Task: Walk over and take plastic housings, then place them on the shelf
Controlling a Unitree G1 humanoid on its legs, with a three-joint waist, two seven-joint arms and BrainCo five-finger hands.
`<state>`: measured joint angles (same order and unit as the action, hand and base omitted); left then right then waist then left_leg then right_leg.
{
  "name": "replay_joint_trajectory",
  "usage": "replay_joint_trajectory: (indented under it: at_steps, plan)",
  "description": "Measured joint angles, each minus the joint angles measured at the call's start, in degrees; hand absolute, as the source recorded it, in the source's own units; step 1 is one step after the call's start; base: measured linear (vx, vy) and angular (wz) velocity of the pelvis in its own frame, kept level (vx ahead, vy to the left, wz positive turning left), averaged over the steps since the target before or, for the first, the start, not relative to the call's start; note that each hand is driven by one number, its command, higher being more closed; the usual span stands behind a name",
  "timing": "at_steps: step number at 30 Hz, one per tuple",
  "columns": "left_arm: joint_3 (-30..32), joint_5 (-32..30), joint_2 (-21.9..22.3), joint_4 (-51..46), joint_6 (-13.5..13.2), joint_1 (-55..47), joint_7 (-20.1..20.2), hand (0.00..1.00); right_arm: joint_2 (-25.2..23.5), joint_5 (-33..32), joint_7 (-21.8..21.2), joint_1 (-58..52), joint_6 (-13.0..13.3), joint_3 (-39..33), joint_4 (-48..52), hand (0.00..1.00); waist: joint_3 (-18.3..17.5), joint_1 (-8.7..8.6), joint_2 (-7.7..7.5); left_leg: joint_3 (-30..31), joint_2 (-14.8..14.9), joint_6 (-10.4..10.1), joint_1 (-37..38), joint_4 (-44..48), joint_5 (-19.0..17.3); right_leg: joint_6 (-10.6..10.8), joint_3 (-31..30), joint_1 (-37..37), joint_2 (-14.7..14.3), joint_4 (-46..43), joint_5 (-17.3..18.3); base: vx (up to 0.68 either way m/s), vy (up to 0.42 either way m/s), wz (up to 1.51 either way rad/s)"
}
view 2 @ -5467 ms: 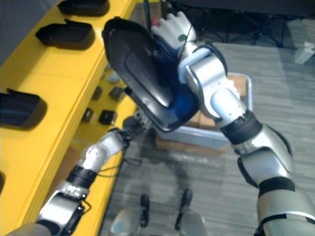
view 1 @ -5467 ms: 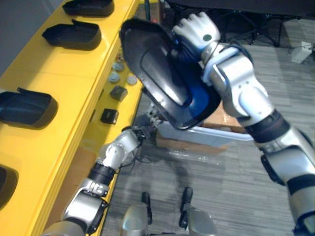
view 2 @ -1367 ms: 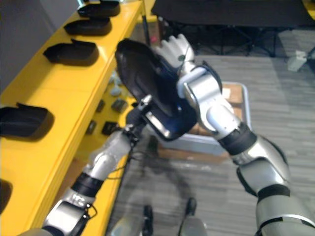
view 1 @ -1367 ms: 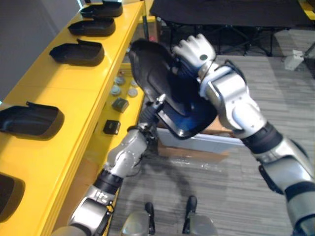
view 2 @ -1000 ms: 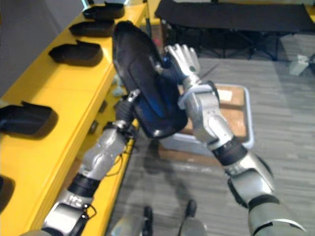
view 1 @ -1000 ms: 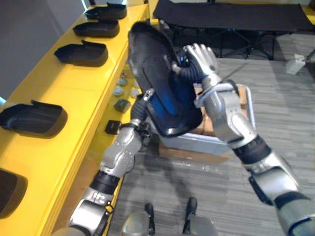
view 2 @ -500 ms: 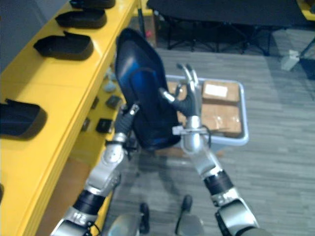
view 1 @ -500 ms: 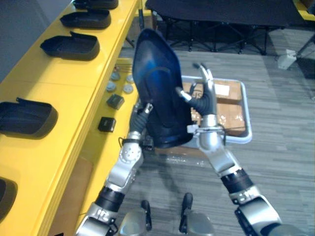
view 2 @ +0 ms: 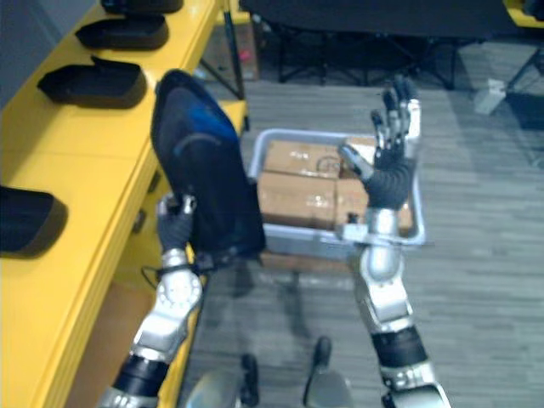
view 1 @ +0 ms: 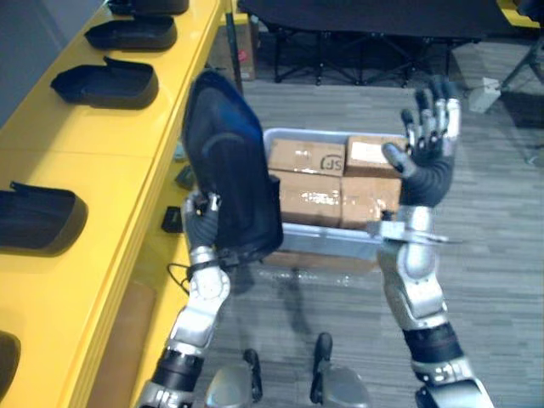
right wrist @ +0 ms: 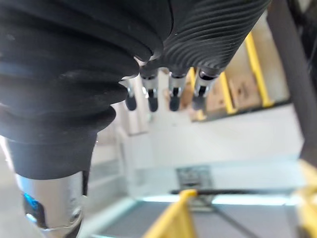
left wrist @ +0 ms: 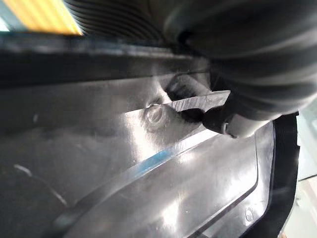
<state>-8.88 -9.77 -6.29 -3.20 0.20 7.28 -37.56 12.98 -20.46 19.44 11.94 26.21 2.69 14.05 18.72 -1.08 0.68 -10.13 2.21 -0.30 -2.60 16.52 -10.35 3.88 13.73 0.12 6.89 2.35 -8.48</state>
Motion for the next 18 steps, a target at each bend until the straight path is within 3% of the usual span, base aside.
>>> replay_joint_trajectory:
  at_steps: [4,6,7,9,14,18]
  plan:
    - [1.61,2.94,0.18,-1.39,-6.1,-4.73,-0.26,1.0,-2.25,-3.77,0.72,-12.95,-0.23,-6.46,-0.48,0.0,0.0,-0.69,0.0,-1.07,0.18,-0.05,0.45,-0.19,-0.47,-0.36,-0.94,-0.09,-0.03,0.19,0.45,-0.04,0.018,-0.15]
    - [2.09,7.27,1.11,-5.4,-11.42,-9.01,0.2,1.0,-5.22,-8.69,-1.25,-21.23,-0.27,-7.8,-3.67,0.0,0.0,-2.25,0.01,-1.69,0.4,-0.13,0.6,-0.27,-0.96,-0.28,-1.49,-0.18,-0.05,0.34,0.8,-0.02,0.03,-0.18]
    - [2.02,7.62,1.47,-6.52,-12.64,-9.88,0.36,1.0,-5.99,-10.01,-2.21,-23.21,-0.32,-8.07,-4.75,0.0,0.0,-2.68,0.01,-1.73,0.4,-0.15,0.61,-0.35,-1.0,-0.27,-1.5,-0.23,-0.06,0.34,0.84,-0.01,0.014,-0.08]
    - [1.45,9.35,2.67,-9.82,-17.98,-12.35,2.12,1.0,-8.06,-16.23,-5.93,-29.14,-0.38,-9.23,-8.94,0.0,0.0,-2.98,0.03,-3.09,0.6,-0.25,0.86,-0.82,-1.14,-0.25,-2.91,-1.05,-0.24,0.24,0.89,-0.02,0.006,-0.25]
    - [2.47,9.97,2.3,-10.19,-23.6,-12.94,4.06,1.0,-8.51,-19.44,-12.89,-31.89,-0.18,-14.27,-13.24,0.0,0.06,-4.07,0.1,-4.61,0.89,-0.33,1.43,-1.02,-1.24,-0.16,-4.5,-2.1,-0.5,-0.87,0.85,-0.03,-0.003,-0.17]
    - [5.74,12.43,2.15,-10.19,-25.05,-12.09,3.9,1.0,-8.08,-19.31,-17.6,-29.54,-0.01,-14.99,-14.37,0.0,1.04,-4.28,0.03,-4.82,0.93,-0.32,0.45,-0.91,-1.28,-0.28,-4.89,-3.12,-0.53,-0.92,1.0,-0.08,-0.021,-0.08]
